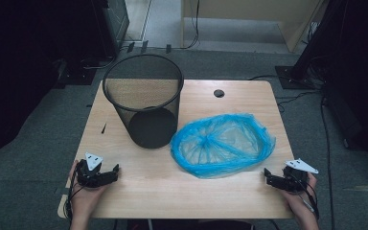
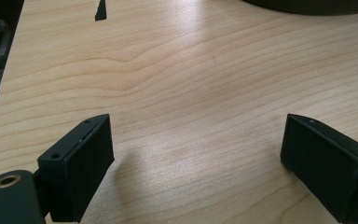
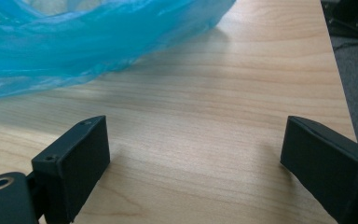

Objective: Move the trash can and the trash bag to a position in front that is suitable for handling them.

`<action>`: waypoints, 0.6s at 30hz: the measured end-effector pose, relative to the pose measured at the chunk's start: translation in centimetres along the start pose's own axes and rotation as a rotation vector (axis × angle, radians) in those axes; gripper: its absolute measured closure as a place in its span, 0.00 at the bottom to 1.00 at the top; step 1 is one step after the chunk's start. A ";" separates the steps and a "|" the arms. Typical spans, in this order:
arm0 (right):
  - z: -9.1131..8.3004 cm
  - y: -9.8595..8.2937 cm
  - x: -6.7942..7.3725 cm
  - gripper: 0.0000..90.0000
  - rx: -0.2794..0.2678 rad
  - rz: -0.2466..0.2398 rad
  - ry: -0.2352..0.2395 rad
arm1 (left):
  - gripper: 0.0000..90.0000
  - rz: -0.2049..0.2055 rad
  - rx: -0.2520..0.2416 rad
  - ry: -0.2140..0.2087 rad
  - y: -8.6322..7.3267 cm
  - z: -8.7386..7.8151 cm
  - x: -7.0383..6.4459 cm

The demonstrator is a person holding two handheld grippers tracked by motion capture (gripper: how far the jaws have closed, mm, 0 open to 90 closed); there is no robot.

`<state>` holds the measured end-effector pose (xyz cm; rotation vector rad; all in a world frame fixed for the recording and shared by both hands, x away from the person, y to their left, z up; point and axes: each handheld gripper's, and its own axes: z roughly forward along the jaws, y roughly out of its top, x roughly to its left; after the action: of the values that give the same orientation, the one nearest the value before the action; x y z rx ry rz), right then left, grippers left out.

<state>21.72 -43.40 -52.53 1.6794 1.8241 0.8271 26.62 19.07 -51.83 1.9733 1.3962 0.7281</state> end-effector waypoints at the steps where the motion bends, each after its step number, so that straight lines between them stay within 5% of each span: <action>1: 0.0 0.0 0.0 0.09 0.003 0.004 -0.002 | 0.11 -0.013 0.004 -0.004 0.0 0.1 0.1; 7: -0.8 0.1 0.8 0.09 -0.086 -0.032 -0.036 | 0.11 -0.078 0.028 -0.041 0.2 0.4 0.6; 13: -1.4 1.5 2.6 0.10 -0.174 -0.018 0.031 | 0.11 -0.077 0.029 -0.041 0.2 0.4 0.6; 18: -1.2 2.6 6.0 0.16 -0.227 -0.082 0.082 | 0.11 -0.077 0.028 -0.043 0.2 0.4 0.6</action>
<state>22.07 -37.37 -49.67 1.4380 1.7653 1.0387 27.20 19.51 -51.89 1.9337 1.4561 0.6311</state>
